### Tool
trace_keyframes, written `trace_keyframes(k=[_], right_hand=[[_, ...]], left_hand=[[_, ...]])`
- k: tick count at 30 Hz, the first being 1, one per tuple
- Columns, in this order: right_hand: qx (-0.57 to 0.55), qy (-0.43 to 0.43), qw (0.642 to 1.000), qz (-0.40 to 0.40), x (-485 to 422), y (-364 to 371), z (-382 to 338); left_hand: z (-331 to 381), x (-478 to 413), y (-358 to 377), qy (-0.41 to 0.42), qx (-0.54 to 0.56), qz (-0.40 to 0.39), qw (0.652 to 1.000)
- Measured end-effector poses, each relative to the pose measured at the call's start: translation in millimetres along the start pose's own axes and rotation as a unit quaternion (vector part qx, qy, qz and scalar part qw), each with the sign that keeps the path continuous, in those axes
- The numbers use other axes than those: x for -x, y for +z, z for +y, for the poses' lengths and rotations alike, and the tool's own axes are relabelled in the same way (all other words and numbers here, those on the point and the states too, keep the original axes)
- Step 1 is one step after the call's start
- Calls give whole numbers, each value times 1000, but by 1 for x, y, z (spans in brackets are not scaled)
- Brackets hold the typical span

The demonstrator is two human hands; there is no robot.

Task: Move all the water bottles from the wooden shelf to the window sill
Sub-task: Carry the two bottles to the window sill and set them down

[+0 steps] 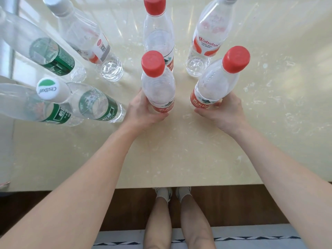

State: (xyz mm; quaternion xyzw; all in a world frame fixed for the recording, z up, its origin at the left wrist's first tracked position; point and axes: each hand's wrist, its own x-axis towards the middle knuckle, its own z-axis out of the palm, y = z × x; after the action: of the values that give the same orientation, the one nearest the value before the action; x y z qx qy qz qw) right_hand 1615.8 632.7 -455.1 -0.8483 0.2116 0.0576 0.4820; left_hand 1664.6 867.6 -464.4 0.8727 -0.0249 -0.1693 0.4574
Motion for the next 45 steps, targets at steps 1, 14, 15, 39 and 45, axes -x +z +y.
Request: trace_keyframes(k=[1, 14, 15, 39, 45], right_hand=[[0, 5, 1000, 1, 1, 0, 2], [-4, 23, 1000, -7, -3, 7, 12], [2, 24, 1000, -8, -3, 7, 12], [27, 29, 999, -1, 46, -11, 13], [154, -1, 987, -37, 148, -23, -5]], left_hand=[[-1, 0, 0, 3, -8, -2, 1000], [-8, 2, 4, 43, -31, -3, 999], [-7, 2, 3, 51, -38, -3, 998], [-12, 54, -17, -13, -50, -20, 998], [-20, 169, -79, -74, -179, -53, 980]])
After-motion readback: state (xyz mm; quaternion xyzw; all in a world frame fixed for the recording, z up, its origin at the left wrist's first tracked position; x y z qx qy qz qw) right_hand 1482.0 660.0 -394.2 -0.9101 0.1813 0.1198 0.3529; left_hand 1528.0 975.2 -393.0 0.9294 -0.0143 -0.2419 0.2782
